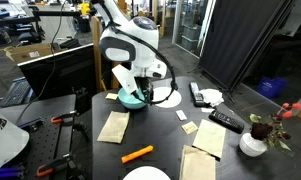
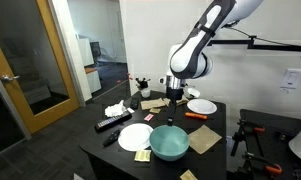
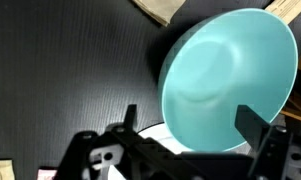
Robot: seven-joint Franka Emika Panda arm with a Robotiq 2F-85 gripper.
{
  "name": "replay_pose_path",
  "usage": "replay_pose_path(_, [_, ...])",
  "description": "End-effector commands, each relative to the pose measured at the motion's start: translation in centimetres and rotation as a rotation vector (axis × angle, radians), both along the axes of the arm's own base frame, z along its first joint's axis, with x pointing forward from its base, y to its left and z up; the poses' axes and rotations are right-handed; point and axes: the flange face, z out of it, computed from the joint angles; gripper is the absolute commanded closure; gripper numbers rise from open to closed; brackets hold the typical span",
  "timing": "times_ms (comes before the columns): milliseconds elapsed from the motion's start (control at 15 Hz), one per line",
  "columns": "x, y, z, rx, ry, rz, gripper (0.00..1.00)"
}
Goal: Move the bowl to the right
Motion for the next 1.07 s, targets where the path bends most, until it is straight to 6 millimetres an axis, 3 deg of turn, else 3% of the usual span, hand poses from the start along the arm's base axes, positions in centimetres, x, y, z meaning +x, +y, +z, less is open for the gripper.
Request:
replay_pose_path(0, [1.2,-0.2,-1.4,0.01,-0.006,0.001,0.0])
replay_pose_path(733, [2.1,0.3,-5.2,0.037,0.054,0.011,0.0])
replay_pose_path(800, [2.2,0.3,-5.4,0.038,0.055,0.013,0.08])
replay_pose_path(867, [2.2,0.3,-5.6,0.038,0.056,0.017,0.26])
replay_pose_path(1000, [2.3,0.4,-5.8,0.039,0.06,0.02,0.42])
